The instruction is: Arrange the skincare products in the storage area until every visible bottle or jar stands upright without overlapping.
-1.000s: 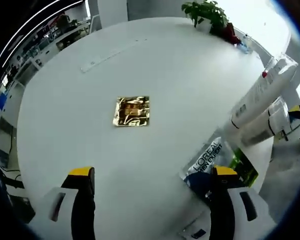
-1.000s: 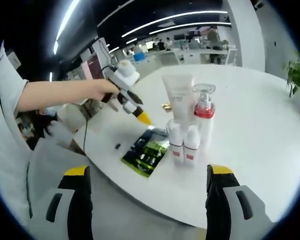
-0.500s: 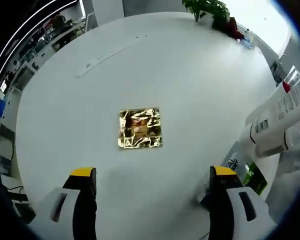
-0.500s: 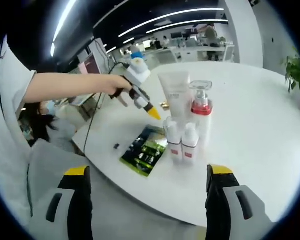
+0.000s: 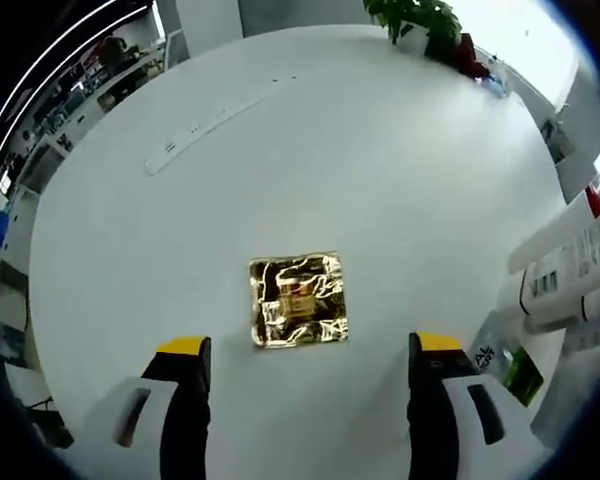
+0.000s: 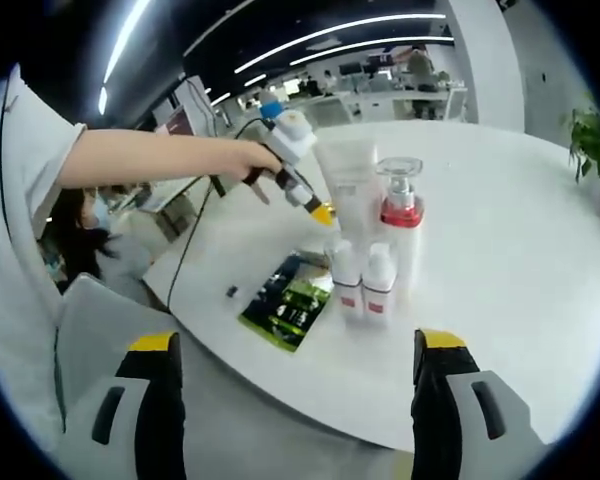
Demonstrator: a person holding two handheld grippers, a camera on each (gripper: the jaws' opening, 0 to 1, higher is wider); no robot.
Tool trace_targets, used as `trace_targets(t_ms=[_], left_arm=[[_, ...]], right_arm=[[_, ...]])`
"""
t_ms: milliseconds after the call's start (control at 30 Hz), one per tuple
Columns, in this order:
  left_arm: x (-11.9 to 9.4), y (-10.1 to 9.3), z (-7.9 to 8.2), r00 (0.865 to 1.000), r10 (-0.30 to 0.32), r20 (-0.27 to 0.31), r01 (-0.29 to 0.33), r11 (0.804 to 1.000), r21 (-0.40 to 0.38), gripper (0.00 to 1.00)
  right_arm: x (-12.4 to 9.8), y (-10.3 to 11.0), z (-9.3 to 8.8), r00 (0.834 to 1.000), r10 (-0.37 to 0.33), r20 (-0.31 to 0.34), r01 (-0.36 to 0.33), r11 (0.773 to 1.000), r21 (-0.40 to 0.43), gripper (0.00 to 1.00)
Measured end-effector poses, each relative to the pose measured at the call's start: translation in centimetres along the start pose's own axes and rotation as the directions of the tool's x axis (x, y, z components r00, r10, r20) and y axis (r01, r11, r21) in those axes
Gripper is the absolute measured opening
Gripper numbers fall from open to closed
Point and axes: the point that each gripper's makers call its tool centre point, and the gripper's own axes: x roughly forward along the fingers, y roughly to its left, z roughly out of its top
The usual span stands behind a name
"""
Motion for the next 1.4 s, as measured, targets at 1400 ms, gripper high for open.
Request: trace_targets(t_ms=[1400], left_arm=[[0.3,0.8,0.9,1.0,0.013,0.015,-0.013,1.0,-0.016,0.39]], right_arm=[[-0.1,-0.5,0.0,1.0,-0.028,-0.001,0.028,1.0,-0.001,0.95]])
